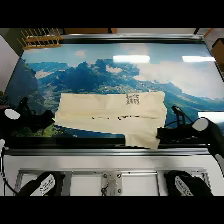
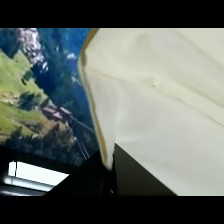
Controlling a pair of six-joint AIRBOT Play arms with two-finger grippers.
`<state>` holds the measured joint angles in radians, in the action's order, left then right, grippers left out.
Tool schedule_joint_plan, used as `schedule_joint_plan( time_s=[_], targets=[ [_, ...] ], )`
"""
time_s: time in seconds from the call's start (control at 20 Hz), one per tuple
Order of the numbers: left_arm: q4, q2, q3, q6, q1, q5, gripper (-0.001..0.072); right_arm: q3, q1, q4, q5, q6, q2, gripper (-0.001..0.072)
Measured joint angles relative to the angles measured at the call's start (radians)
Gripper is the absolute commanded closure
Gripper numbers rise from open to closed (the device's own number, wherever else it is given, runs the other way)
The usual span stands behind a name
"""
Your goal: Fold the clothes and pants, and hang the long-sleeved shirts on hangers.
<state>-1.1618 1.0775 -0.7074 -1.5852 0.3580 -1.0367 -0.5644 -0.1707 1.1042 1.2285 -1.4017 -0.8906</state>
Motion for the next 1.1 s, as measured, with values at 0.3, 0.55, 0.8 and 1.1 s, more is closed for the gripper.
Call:
schedule_joint_plan(
  time_s=[0.3, 0.55, 0.8, 1.1],
  targets=[
    [0.001, -0.048, -0.026, 0.030, -0.048, -0.064, 0.0704, -0.186, -0.082, 0.069, 0.133, 0.000, -0.015, 0.0699],
    [0.001, 0.126, -0.189, 0.035, -0.137, -0.082, 0.0704, -0.366, -0.064, 0.085, 0.117, -0.002, -0.199, 0.0698],
    [0.003, 0.342, -0.357, 0.015, -0.175, -0.086, 0.0704, -0.505, -0.023, 0.082, -0.012, -0.012, -0.388, 0.0698],
    [0.008, 0.531, -0.513, 0.004, -0.211, -0.093, 0.0482, -0.569, -0.009, 0.031, -0.176, -0.023, -0.520, 0.0531]
  ],
)
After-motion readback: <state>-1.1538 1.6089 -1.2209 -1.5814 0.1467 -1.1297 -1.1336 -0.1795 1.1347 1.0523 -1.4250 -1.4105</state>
